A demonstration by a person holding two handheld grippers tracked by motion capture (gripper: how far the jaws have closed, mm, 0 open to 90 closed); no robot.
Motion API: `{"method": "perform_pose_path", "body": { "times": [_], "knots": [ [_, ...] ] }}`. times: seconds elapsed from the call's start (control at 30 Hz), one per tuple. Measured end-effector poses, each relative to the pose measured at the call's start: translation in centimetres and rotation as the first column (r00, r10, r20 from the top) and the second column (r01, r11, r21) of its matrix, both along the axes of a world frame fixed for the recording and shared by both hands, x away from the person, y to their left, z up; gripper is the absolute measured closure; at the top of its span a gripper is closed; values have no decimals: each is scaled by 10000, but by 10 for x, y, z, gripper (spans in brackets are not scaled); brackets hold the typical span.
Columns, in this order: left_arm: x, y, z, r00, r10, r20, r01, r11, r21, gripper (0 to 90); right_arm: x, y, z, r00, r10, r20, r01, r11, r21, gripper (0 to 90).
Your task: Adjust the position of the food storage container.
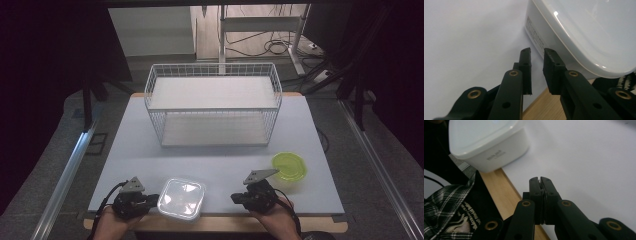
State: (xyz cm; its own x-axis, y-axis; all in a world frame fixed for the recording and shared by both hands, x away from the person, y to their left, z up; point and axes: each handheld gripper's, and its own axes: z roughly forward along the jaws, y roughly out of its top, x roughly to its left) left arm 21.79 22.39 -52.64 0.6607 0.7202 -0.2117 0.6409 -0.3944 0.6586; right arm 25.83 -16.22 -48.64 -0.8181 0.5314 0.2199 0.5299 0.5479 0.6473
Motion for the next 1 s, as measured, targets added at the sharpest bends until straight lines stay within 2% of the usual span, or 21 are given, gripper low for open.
{"method": "perform_pose_path", "body": {
  "times": [0.2,0.27,0.43,0.5,0.6,0.67,0.73,0.77,0.9,1.0],
  "knots": [
    [-1,-18,1,9996,-298,7,298,9989,-353,771,-3,9,-5,9992,351,-197,-350,9994,43,885],
    [-2,-23,3,9991,-433,46,434,9986,-286,767,-3,10,-6,9985,459,-289,-457,9989,80,886],
    [-8,-21,6,9982,-604,-19,603,9978,-277,774,-5,13,-9,9968,646,-468,-638,9978,184,887],
    [-13,-23,8,9966,-820,-1,819,9965,-158,796,-7,16,-10,9944,820,-667,-794,9960,414,887],
    [-13,-26,9,9960,-897,24,897,9959,-120,797,-8,18,-11,9919,950,-839,-903,9942,576,888],
    [-11,-32,11,9949,-1004,55,1005,9949,-124,797,-8,23,-11,9887,1115,-1004,-1029,9909,872,888],
    [-10,-35,11,9952,-979,97,979,9952,10,806,-8,24,-11,9890,1092,-994,-1007,9912,862,890],
    [-8,-37,12,9953,-965,97,964,9953,38,807,-8,24,-11,9913,995,-861,-939,9933,666,891],
    [-4,-41,12,9952,-978,52,979,9951,-135,820,-5,19,-11,9937,750,-830,-694,9953,679,893],
    [3,-51,13,9947,-1024,108,1024,9947,-8,834,-3,15,-9,9958,535,-738,-490,9969,611,894]
  ]
}}
